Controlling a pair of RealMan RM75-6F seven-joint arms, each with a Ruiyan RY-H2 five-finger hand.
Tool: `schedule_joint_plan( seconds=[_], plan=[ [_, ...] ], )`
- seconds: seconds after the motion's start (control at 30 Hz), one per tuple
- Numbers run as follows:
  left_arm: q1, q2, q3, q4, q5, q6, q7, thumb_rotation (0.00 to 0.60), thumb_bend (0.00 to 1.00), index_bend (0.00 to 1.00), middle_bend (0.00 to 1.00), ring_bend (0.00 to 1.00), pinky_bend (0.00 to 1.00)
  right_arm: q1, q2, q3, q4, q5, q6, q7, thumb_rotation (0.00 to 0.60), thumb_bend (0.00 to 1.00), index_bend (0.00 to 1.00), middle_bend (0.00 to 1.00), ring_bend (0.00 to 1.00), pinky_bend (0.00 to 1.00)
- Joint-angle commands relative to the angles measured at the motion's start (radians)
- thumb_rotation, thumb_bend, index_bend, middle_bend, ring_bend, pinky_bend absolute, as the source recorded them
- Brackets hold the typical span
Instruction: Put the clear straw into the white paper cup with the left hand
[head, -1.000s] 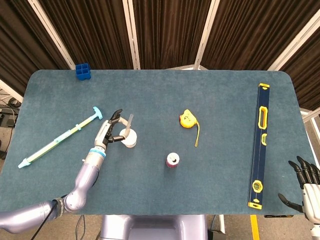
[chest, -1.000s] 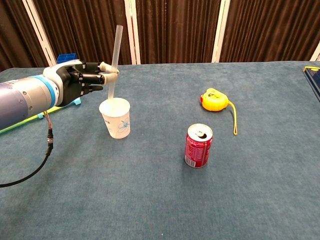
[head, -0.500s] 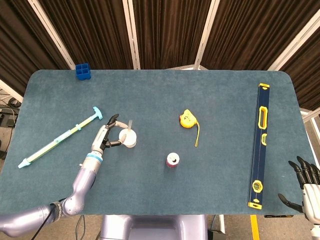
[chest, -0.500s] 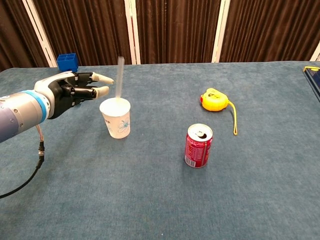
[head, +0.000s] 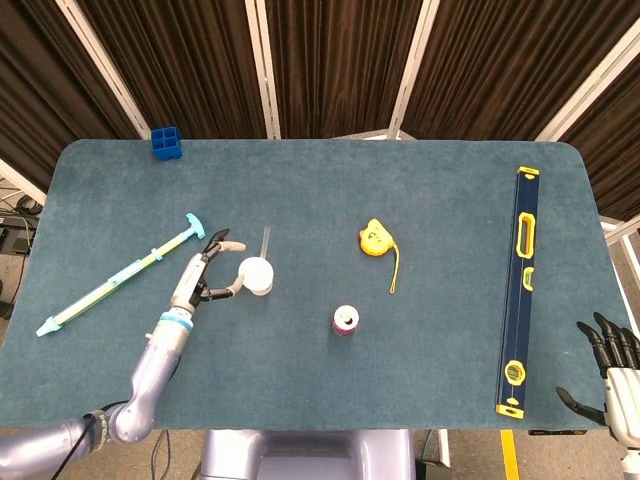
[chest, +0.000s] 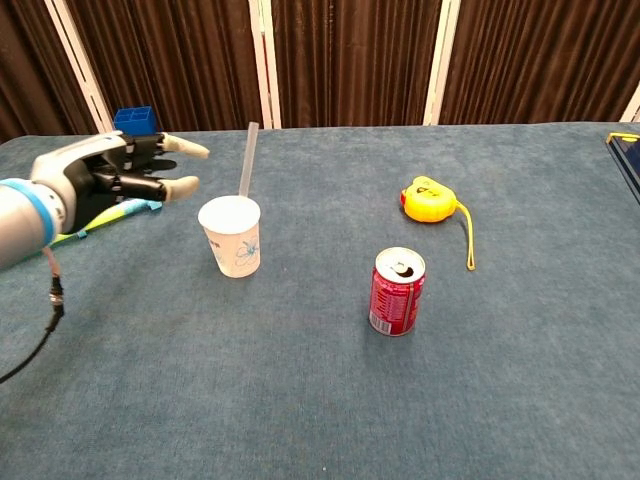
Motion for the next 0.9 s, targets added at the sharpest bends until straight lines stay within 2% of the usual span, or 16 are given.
schedule_joint_plan(
  seconds=[0.03,0.13,0.27,0.4,0.47,0.73,0.9],
  plan=[
    [0.033,0.070,0.085,-0.027,0.110,0.073,0.122,0.600,0.41,0.28,0.00,0.00,0.00,0.000,0.000,0.000,-0.001,0.000,0.000,-0.002,0.600,0.15,0.09,0.00,0.00,0.00],
    [0.054,0.160,0.169,-0.062,0.153,0.095,0.294,0.600,0.40,0.27,0.00,0.00,0.00,0.000,-0.001,0.000,-0.002,0.001,0.001,-0.007,0.600,0.15,0.09,0.00,0.00,0.00],
    [0.087,0.268,0.258,-0.144,0.163,0.152,0.544,0.600,0.32,0.17,0.00,0.00,0.00,-0.001,-0.003,0.001,-0.004,0.002,0.002,-0.016,0.600,0.15,0.09,0.00,0.00,0.00],
    [0.114,0.331,0.310,-0.212,0.160,0.190,0.670,0.600,0.20,0.07,0.00,0.00,0.00,-0.002,-0.004,0.002,-0.005,0.002,0.005,-0.023,0.600,0.15,0.09,0.00,0.00,0.00],
    [0.131,0.381,0.338,-0.272,0.159,0.223,0.752,0.600,0.18,0.05,0.00,0.00,0.00,-0.002,-0.004,0.002,-0.005,0.002,0.005,-0.024,0.600,0.15,0.09,0.00,0.00,0.00],
    [0.184,0.441,0.405,-0.323,0.295,0.336,0.865,0.600,0.18,0.05,0.00,0.00,0.00,-0.001,-0.002,0.002,-0.009,0.010,-0.003,-0.039,0.600,0.15,0.09,0.00,0.00,0.00],
    [0.198,0.451,0.415,-0.333,0.332,0.350,0.861,0.600,0.18,0.05,0.00,0.00,0.00,-0.001,-0.004,0.003,-0.015,0.012,-0.002,-0.051,0.600,0.15,0.09,0.00,0.00,0.00]
  ],
)
